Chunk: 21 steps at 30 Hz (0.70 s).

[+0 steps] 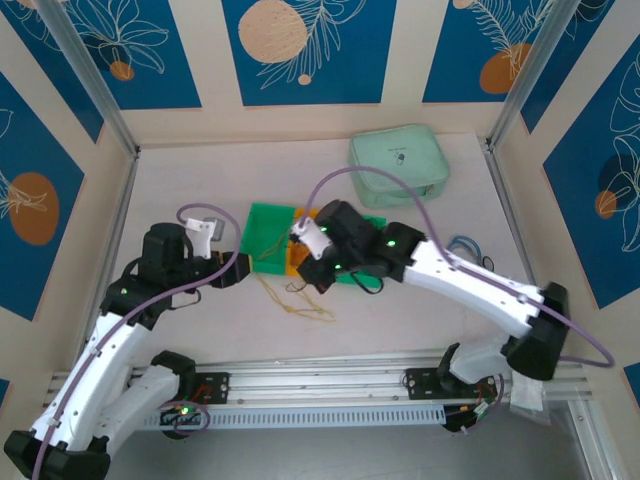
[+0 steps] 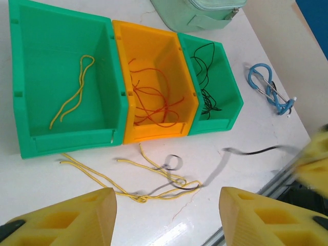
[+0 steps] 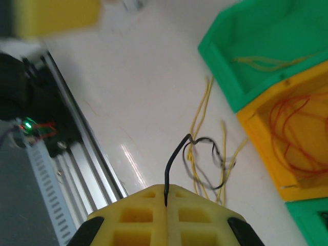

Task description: Untangle the cables

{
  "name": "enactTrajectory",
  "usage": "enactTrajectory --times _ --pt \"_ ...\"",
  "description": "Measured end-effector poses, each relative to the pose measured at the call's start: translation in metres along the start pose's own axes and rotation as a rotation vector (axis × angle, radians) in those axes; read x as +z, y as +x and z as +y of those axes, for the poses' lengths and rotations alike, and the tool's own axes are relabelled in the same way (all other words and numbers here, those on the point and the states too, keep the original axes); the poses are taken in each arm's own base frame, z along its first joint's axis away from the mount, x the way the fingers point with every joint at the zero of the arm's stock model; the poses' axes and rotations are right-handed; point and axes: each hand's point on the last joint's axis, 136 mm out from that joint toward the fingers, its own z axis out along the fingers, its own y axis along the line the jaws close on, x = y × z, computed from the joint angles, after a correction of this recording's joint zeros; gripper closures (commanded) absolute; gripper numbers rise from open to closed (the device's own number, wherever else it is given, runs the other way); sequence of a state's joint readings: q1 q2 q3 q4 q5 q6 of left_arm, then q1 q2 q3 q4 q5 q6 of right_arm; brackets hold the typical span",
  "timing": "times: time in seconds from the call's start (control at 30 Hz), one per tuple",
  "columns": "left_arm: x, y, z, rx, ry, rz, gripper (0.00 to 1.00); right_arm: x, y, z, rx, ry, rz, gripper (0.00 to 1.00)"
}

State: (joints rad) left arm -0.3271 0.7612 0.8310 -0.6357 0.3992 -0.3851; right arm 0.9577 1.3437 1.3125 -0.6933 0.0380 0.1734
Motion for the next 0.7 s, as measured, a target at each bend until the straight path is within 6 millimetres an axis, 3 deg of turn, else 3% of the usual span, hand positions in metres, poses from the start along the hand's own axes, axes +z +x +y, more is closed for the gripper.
enactTrajectory --times 0.2,0.33,0.5,0.7 --pt "0.002 0.001 0.003 -0.001 -0.008 -0.001 0.44 -0.087 -0.035 -0.009 0.039 -0.002 -0.279 0.96" --pt "0.003 0.001 0.003 0.0 -0.008 -0.001 0.44 -0.121 -0.042 -0.03 0.089 0.052 -0.378 0.96" --pt "0.007 0.002 0.006 -0.008 -0.013 0.014 0.44 -0.122 -0.04 -0.071 0.182 0.14 -0.375 0.96" --pt "0.017 0.011 0.014 -0.029 -0.029 0.056 0.45 -0.087 -0.02 -0.124 0.294 0.217 -0.263 0.96"
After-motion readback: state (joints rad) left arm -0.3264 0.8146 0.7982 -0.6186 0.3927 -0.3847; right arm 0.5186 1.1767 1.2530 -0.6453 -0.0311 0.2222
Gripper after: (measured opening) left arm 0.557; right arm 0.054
